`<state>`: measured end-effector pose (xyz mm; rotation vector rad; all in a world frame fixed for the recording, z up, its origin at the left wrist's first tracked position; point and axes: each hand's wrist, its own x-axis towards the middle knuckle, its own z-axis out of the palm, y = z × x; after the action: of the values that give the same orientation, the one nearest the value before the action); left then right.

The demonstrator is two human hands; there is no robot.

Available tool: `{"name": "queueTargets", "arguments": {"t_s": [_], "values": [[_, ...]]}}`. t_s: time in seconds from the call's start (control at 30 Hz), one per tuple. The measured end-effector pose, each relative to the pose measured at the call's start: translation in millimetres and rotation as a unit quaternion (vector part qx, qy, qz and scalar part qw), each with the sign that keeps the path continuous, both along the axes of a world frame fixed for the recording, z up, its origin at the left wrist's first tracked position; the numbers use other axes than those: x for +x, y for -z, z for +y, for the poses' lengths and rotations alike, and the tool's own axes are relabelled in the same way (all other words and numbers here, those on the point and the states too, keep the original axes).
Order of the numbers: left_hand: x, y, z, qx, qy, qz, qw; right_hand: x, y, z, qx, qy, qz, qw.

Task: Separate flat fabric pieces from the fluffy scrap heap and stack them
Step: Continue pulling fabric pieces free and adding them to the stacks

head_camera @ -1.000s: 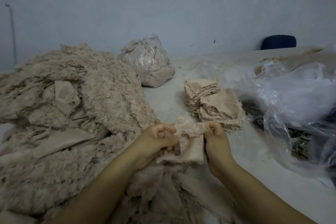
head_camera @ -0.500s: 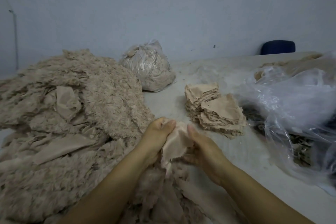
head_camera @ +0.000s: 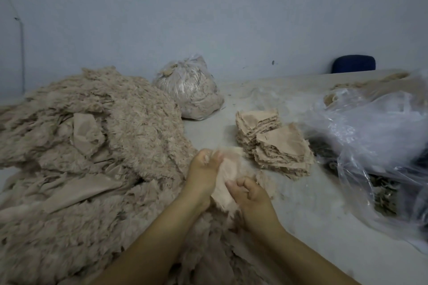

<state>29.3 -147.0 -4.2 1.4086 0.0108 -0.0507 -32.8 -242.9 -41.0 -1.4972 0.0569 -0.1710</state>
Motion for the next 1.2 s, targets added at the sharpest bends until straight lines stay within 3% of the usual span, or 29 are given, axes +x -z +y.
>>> {"name": "queueTargets", "arguments": {"t_s": [0.1, 0.2, 0.23, 0.3, 0.43, 0.5, 0.6, 0.77, 0.93, 1.07, 1.2], "values": [[15, -7, 17, 0.005, -0.066, -0.014, 0.998, -12, 11, -17, -0.113, -0.057, 0.017, 0.992], [18, -9, 29, 0.066, -0.023, -0.021, 0.997, -19, 1, -45, -0.246, -0.157, 0.098, 0.951], [17, -7, 26, 0.068, -0.003, -0.017, 0.998, -17, -5, -52, -0.243, -0.147, 0.119, 0.951], [10, -5, 14, 0.035, 0.032, -0.011, 0.999, -12, -16, -55, -0.173, -0.093, 0.128, 0.972], [1, 0, -7, -0.032, 0.071, -0.009, 0.997, 3, -19, -31, 0.083, -0.025, 0.087, 0.992], [4, 1, -5, -0.023, 0.053, -0.017, 0.998, 11, -20, -31, 0.122, 0.042, 0.051, 0.99], [10, 4, 8, 0.026, 0.052, -0.035, 0.998, 30, -19, -47, 0.059, 0.09, 0.007, 0.994], [21, 10, 16, 0.155, 0.086, -0.085, 0.98, 57, -18, -68, -0.053, 0.103, 0.02, 0.993], [30, 36, 5, 0.361, 0.08, -0.069, 0.926, 61, 5, -81, -0.282, 0.144, 0.074, 0.945], [33, 43, 2, 0.447, 0.085, -0.07, 0.888, 55, 10, -81, -0.321, 0.156, 0.129, 0.925], [41, 36, -5, 0.41, 0.131, 0.065, 0.9, 51, 8, -76, -0.262, 0.099, 0.208, 0.937]]}}
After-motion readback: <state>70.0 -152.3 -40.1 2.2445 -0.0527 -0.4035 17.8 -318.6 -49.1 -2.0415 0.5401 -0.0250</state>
